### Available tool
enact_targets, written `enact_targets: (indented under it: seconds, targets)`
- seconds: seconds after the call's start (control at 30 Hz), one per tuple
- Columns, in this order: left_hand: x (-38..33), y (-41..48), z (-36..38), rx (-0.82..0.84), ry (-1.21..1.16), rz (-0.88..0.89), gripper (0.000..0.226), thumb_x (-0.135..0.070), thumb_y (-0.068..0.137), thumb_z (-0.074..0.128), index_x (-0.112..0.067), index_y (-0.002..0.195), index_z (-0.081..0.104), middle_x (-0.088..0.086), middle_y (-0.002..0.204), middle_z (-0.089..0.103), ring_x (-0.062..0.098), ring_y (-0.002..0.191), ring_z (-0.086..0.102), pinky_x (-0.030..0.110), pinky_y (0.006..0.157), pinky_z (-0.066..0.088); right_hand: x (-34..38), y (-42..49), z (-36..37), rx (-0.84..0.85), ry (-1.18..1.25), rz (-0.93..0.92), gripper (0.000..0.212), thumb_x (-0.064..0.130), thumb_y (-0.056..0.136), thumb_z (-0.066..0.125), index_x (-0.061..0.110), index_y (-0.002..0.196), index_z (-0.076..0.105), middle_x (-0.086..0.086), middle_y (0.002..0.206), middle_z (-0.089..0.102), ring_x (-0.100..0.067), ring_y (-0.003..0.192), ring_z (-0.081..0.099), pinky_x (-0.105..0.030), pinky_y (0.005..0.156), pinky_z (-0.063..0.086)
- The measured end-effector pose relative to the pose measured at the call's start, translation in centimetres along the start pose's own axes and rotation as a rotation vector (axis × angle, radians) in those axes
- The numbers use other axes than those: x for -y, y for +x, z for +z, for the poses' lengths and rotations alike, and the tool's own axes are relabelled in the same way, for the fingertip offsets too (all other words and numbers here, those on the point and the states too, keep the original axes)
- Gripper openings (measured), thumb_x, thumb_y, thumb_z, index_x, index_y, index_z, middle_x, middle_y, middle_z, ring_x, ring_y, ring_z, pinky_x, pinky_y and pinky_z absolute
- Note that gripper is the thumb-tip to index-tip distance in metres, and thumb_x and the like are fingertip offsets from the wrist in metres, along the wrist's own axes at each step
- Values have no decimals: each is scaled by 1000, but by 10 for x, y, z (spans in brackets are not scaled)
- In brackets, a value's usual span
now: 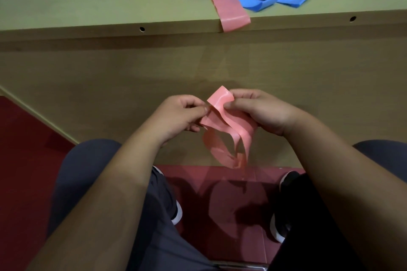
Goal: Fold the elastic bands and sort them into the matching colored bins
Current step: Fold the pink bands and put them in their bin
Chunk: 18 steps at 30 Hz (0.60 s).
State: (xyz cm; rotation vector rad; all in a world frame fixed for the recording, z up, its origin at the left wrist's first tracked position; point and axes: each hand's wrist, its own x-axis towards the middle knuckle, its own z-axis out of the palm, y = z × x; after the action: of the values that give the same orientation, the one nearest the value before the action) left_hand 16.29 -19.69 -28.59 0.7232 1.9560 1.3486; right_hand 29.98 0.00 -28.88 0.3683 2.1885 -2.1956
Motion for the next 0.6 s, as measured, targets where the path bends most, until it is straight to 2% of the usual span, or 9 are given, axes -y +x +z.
enact_targets:
  seconds: [0.13,0.2,0.3,0.37,0.47,0.6]
  targets:
    - [0,1,-2,-34,34,9,7,-15,96,77,-10,98,80,6,81,76,18,75,72,28,67,62,-1,-2,2,7,-38,33,26,10,105,57,12,125,73,-13,111,77,-24,94,69,-34,77,54]
    - [-1,0,-3,-70,81,26,5,-14,95,77,-12,95,82,4,81,78,15,74,72,27,67,62,-1,-2,4,16,-75,44,26,14,106,58,20,125,74,-9,108,76,-23,90,66,-33,71,52]
    - [-3,-2,-2,-122,158,54,11,-11,96,76,-16,91,83,2,80,80,10,71,73,29,68,61,2,-5,5,33,-103,47,27,17,107,57,32,118,77,3,100,76,-12,80,66,-27,64,53]
    - [-3,-2,-3,-138,199,68,13,-13,96,76,-21,89,84,0,79,80,11,72,73,33,72,63,2,-5,6,33,-115,41,28,18,107,57,35,116,78,6,99,77,-10,80,66,-25,63,54]
    - [-3,-3,-3,-140,231,91,13,-16,95,77,-24,89,85,0,79,80,15,74,75,40,78,64,3,-4,7,14,-120,47,25,19,107,58,29,122,75,5,96,75,-8,75,65,-25,60,52]
    - [-7,-6,-2,-163,259,119,16,-13,96,75,-23,91,85,0,78,80,19,75,78,39,78,65,4,-4,6,17,-172,59,24,22,107,59,29,124,75,1,103,76,-12,84,68,-28,65,55]
